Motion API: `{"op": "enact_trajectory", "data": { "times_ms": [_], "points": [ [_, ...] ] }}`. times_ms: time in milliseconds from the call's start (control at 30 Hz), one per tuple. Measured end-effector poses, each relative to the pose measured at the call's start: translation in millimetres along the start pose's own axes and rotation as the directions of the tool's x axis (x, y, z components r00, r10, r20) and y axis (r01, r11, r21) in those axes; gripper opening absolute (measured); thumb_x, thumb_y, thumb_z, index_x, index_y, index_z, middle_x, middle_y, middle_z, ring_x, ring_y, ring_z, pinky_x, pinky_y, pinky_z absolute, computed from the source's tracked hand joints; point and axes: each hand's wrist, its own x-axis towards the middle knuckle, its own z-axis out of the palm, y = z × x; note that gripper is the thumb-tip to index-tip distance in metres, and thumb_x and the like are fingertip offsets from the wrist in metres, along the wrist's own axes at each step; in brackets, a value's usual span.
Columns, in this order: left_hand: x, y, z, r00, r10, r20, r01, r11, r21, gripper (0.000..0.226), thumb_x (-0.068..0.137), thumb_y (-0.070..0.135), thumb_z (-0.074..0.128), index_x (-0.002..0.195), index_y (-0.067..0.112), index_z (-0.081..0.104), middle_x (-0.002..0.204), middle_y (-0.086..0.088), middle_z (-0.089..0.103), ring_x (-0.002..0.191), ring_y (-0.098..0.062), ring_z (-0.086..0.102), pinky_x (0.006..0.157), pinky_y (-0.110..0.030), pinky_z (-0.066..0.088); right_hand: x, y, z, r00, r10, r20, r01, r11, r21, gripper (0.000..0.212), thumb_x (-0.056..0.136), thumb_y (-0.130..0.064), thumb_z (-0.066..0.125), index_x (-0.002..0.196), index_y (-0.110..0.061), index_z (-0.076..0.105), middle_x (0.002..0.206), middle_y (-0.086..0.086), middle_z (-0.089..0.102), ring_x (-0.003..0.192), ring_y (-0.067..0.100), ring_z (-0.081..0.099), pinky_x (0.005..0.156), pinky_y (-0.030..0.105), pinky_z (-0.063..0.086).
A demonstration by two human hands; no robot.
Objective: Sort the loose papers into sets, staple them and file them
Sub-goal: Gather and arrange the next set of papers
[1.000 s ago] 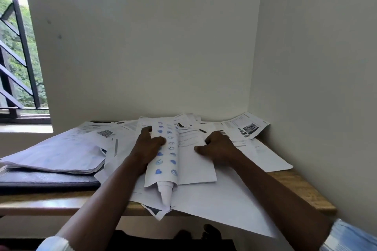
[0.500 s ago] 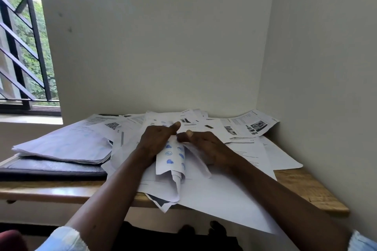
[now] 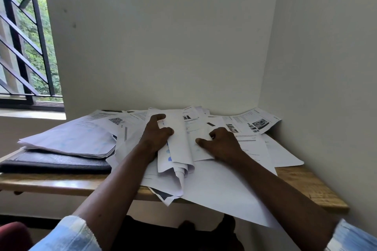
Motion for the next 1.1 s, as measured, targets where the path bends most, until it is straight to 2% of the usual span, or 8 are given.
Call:
{"op": "enact_trajectory", "data": {
  "times_ms": [67, 133, 267, 400, 533, 700, 833, 1100],
  "points": [
    [-1.3, -0.7, -0.2, 0.999, 0.023, 0.028, -0.023, 1.000, -0.008, 0.044, 0.090, -0.001, 0.065, 0.127, 0.022, 0.064, 0.124, -0.009, 0.064, 0.093, -0.023, 0.065, 0.078, -0.032, 0.054, 4.2, 1.6, 1.0, 1.000, 0.007, 0.023, -0.012, 0.975, 0.222, 0.038, 0.072, -0.051, 0.086, 0.085, -0.017, 0.074, 0.079, -0.007, 0.074, 0.080, 0.014, 0.070, 0.081, 0.038, 0.059],
    [-1.1, -1.2, 0.3, 0.998, 0.043, 0.055, -0.043, 0.999, 0.001, 0.039, 0.090, -0.003, 0.062, 0.117, 0.023, 0.071, 0.123, -0.009, 0.065, 0.091, -0.022, 0.064, 0.077, -0.031, 0.054, 4.1, 2.9, 0.3, 1.000, 0.005, -0.019, 0.002, 0.933, 0.361, 0.032, 0.070, -0.038, 0.091, 0.092, -0.020, 0.076, 0.086, -0.007, 0.076, 0.080, 0.012, 0.072, 0.083, 0.037, 0.060],
    [-3.3, 1.2, 1.7, 0.998, 0.036, 0.056, -0.037, 0.999, 0.025, 0.032, 0.074, 0.015, 0.064, 0.098, 0.033, 0.078, 0.127, -0.007, 0.065, 0.101, -0.026, 0.067, 0.086, -0.040, 0.057, 1.2, 4.2, 3.9, 0.984, -0.077, -0.160, 0.121, 0.950, 0.289, 0.020, 0.077, -0.028, 0.087, 0.089, -0.020, 0.074, 0.080, -0.007, 0.070, 0.080, 0.014, 0.066, 0.076, 0.028, 0.050],
    [-4.8, 1.9, 1.5, 0.996, 0.082, 0.017, -0.083, 0.996, 0.030, 0.033, 0.070, 0.025, 0.060, 0.094, 0.036, 0.079, 0.117, -0.002, 0.071, 0.104, -0.025, 0.068, 0.097, -0.050, 0.057, 7.8, 7.3, 3.3, 0.988, 0.001, -0.156, 0.054, 0.936, 0.349, 0.022, 0.082, -0.024, 0.083, 0.071, -0.028, 0.065, 0.082, -0.011, 0.070, 0.085, 0.011, 0.063, 0.085, 0.028, 0.050],
    [-9.2, 9.1, 1.0, 0.972, 0.227, -0.054, -0.222, 0.971, 0.083, 0.030, 0.085, 0.012, 0.061, 0.092, 0.034, 0.080, 0.110, 0.014, 0.074, 0.109, -0.012, 0.065, 0.098, -0.035, 0.052, 13.7, 13.4, 0.5, 0.995, 0.069, -0.073, -0.022, 0.862, 0.507, 0.010, 0.084, -0.014, 0.077, 0.086, -0.022, 0.071, 0.107, 0.003, 0.075, 0.076, 0.017, 0.063, 0.074, 0.029, 0.050],
    [-15.1, 15.0, 1.6, 0.909, 0.392, -0.144, -0.379, 0.919, 0.113, 0.037, 0.088, -0.002, 0.056, 0.091, 0.028, 0.078, 0.098, 0.024, 0.074, 0.098, 0.004, 0.064, 0.082, -0.018, 0.045, 17.2, 19.7, -5.4, 0.989, 0.126, -0.072, -0.060, 0.807, 0.587, 0.015, 0.083, -0.006, 0.069, 0.086, -0.020, 0.074, 0.093, 0.010, 0.078, 0.079, 0.023, 0.066, 0.080, 0.040, 0.057],
    [-15.2, 15.2, 1.6, 0.881, 0.440, -0.176, -0.433, 0.898, 0.078, 0.035, 0.087, -0.003, 0.057, 0.089, 0.026, 0.078, 0.096, 0.020, 0.075, 0.096, -0.001, 0.065, 0.080, -0.020, 0.046, 18.1, 21.1, -7.1, 0.988, 0.143, -0.065, -0.065, 0.748, 0.661, 0.019, 0.088, 0.001, 0.065, 0.088, -0.017, 0.072, 0.090, 0.012, 0.073, 0.079, 0.024, 0.063, 0.077, 0.035, 0.053],
    [-10.1, 14.9, -2.1, 0.928, 0.346, -0.138, -0.360, 0.928, -0.093, 0.030, 0.088, -0.003, 0.061, 0.089, 0.021, 0.080, 0.100, 0.013, 0.077, 0.100, -0.008, 0.067, 0.082, -0.025, 0.049, 13.3, 18.7, -9.7, 0.988, 0.122, -0.100, -0.019, 0.723, 0.691, 0.023, 0.093, 0.002, 0.063, 0.084, -0.018, 0.070, 0.088, 0.009, 0.071, 0.077, 0.021, 0.061, 0.074, 0.031, 0.050]
  ]
}}
